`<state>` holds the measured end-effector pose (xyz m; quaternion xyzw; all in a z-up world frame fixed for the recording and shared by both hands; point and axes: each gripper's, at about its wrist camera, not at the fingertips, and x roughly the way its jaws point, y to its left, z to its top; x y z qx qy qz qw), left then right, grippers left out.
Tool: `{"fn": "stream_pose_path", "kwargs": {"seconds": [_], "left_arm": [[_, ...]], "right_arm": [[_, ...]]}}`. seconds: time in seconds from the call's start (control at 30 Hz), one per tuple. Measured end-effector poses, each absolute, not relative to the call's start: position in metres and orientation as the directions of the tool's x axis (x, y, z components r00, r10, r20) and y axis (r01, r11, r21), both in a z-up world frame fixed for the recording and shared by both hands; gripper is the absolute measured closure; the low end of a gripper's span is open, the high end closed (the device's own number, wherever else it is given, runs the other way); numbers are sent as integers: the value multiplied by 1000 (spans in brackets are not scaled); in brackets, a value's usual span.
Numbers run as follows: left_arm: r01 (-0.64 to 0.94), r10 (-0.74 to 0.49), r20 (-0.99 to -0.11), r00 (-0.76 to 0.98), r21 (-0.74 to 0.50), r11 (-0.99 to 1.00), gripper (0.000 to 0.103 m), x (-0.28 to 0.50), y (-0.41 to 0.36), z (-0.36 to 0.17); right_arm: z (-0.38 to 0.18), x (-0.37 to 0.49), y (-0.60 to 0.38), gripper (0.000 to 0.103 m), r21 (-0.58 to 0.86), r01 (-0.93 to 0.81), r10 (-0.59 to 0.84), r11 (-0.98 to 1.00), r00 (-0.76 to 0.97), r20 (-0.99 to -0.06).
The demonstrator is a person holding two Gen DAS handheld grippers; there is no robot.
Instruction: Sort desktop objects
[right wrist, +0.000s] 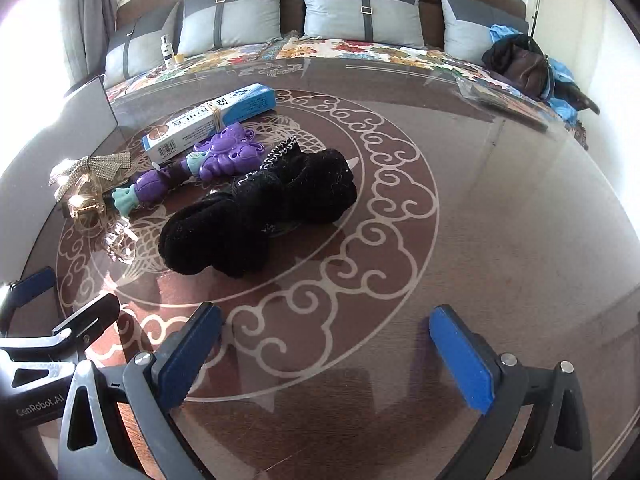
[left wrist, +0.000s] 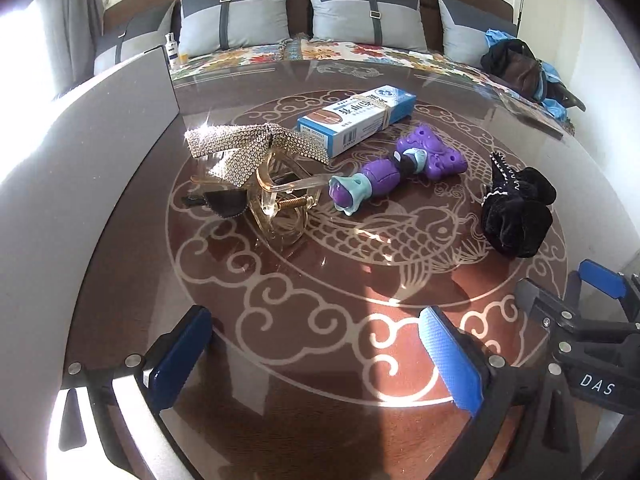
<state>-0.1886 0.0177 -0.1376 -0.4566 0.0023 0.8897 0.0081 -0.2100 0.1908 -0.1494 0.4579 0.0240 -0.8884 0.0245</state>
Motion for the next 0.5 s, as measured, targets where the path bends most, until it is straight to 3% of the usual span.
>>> {"fn": "stream_pose_path", "kwargs": {"seconds": [0.5], "left_arm": [[-17, 13, -812, -583, -4, -1000, 0, -189, 18, -138]], "right_arm": [[-149, -210, 191, 0, -20, 65, -21, -998, -579, -815]]}}
